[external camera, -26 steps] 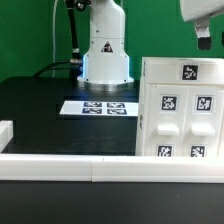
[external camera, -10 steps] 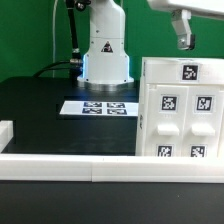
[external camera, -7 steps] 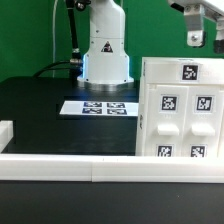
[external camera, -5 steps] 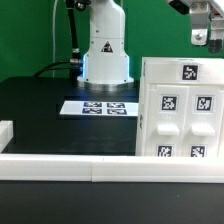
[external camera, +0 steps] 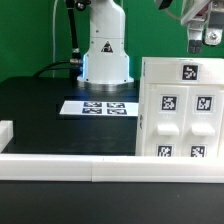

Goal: Assemble cabinet

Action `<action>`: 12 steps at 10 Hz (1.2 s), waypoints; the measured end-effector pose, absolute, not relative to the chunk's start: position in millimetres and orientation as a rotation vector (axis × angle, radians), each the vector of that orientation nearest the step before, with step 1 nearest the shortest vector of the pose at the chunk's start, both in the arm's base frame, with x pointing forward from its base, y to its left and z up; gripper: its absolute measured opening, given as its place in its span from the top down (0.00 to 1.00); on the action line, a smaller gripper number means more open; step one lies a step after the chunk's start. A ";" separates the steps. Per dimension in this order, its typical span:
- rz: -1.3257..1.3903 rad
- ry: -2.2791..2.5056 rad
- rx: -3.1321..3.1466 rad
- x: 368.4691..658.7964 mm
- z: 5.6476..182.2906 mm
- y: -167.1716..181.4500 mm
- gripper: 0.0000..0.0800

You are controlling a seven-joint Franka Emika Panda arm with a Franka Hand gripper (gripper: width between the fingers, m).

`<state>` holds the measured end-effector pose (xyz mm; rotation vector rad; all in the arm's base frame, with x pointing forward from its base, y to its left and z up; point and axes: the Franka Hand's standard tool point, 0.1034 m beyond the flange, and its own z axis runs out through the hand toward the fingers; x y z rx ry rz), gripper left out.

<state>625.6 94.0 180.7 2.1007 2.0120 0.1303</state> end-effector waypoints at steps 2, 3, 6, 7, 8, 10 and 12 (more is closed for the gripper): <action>0.065 2.087 2.011 620.6 176.6 94.4 0.00; 0.052 2.091 2.015 618.5 174.3 94.9 0.00; 0.023 2.049 2.079 610.9 158.4 90.9 0.00; 0.032 2.044 2.081 610.0 154.1 87.1 0.00; 0.026 2.042 2.086 608.5 151.1 84.7 0.00; 0.024 2.036 2.093 608.1 148.4 84.3 0.00; 0.035 2.033 2.091 609.9 149.5 83.3 0.16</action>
Offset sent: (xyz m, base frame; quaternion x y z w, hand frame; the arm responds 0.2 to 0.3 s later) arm -0.0092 0.0012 -0.0113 0.0292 -0.0326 0.0495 0.9978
